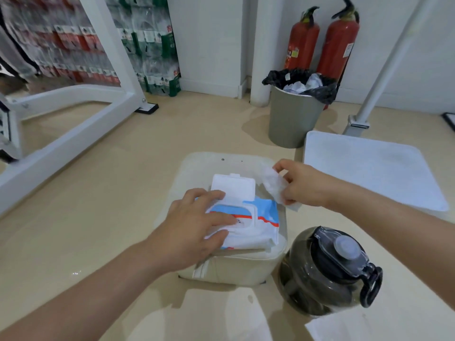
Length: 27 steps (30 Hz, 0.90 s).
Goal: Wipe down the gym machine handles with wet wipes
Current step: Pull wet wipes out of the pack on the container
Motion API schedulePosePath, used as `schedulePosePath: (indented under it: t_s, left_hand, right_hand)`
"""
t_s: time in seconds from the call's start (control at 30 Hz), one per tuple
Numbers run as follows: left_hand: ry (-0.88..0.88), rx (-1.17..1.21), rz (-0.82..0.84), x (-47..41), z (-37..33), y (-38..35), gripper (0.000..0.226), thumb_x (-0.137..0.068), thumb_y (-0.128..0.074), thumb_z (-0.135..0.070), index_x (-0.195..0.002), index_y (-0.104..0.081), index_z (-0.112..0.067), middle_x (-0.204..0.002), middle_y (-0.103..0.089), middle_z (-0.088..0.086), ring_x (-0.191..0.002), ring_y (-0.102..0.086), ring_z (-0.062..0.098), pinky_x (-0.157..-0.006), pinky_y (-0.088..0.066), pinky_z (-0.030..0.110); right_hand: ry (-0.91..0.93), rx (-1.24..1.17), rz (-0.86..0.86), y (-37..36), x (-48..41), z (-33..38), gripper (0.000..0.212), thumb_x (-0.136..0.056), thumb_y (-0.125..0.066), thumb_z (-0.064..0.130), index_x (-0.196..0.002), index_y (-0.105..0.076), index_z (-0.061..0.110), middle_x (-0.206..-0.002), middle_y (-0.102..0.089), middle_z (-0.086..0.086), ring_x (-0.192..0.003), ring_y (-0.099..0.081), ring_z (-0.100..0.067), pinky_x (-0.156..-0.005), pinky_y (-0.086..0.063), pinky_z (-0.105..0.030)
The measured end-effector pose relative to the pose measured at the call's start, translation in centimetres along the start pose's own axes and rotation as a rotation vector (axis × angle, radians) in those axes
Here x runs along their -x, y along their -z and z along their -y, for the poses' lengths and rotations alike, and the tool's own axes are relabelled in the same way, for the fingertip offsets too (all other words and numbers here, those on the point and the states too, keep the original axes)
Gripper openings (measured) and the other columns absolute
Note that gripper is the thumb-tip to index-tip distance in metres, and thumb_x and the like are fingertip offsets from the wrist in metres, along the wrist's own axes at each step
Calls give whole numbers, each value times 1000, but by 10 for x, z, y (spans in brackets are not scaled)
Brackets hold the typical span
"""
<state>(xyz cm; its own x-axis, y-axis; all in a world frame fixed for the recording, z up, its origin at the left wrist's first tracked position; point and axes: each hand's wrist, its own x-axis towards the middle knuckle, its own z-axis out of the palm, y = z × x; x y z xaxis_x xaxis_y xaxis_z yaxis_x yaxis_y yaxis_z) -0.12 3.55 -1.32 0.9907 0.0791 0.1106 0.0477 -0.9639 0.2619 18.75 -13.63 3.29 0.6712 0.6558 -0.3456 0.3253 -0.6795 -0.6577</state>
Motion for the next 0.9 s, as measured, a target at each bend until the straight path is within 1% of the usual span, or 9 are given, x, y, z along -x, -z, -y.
schedulePosePath:
  t_s: [0.17,0.3,0.4,0.5,0.6,0.7,0.77,0.83,0.9]
  left_hand:
    - [-280,-268,-78,4,-8,2,32,-86,-43,-39,-110,-63,-32,-106,-59,-5,-94,-48,17,-70,-46,29]
    - [-208,-326,-86,2,-7,-8,35,-81,-60,-36,-116,-60,-32,-111,-58,-1,-101,-46,21,-73,-47,32]
    - [-120,-84,-231,-5,-10,6,32,-79,-50,-25,-108,-63,-26,-107,-58,0,-98,-51,24,-78,-47,32]
    - [-24,52,-413,-10,-3,24,24,-80,-49,-22,-98,-64,-18,-96,-58,-2,-91,-48,18,-75,-40,26]
    - [-124,-15,-181,-4,7,12,25,-83,-49,-34,-94,-68,-21,-91,-60,-3,-85,-53,19,-69,-49,33]
    - [-143,-33,-61,4,11,-1,28,-86,-49,-43,-103,-65,-28,-98,-58,-4,-86,-55,19,-66,-51,30]
    - [-122,-134,-86,0,11,-3,30,-86,-46,-46,-98,-68,-29,-96,-60,-5,-83,-57,20,-60,-49,28]
    - [-25,-172,-115,-7,2,-2,33,-84,-45,-47,-98,-70,-31,-95,-60,-6,-82,-58,20,-60,-47,29]
    - [125,61,-122,-17,-11,5,27,-84,-53,-41,-106,-68,-35,-102,-58,-9,-93,-56,16,-75,-47,28]
  right_hand:
    - [3,-278,112,-21,-11,6,41,-81,-68,10,-119,-56,18,-112,-65,-8,-103,-63,-25,-86,-54,-34]
    - [121,-321,29,-23,-13,18,17,-76,-72,8,-92,-72,13,-89,-72,-4,-83,-67,-20,-81,-56,-33]
    - [370,216,24,-13,3,35,21,-76,-69,12,-93,-73,24,-85,-69,8,-78,-60,-9,-72,-52,-23]
    - [465,691,97,-12,27,46,38,-77,-56,14,-109,-69,30,-97,-71,3,-89,-60,-17,-77,-53,-32]
    - [424,856,245,-28,46,45,38,-83,-48,14,-116,-62,27,-109,-62,-5,-97,-59,-27,-80,-52,-37]
    - [444,893,290,-29,45,46,24,-90,-46,21,-108,-61,16,-102,-60,-7,-94,-57,-28,-72,-47,-34]
    - [425,677,304,-22,33,43,22,-92,-46,22,-93,-62,7,-85,-62,-11,-81,-57,-27,-69,-45,-37]
    - [333,127,253,-18,22,39,24,-94,-51,20,-79,-62,5,-70,-58,-10,-63,-53,-21,-63,-46,-43]
    - [193,-479,206,-20,16,37,12,-92,-59,11,-83,-64,6,-75,-58,-10,-59,-55,-13,-57,-49,-28]
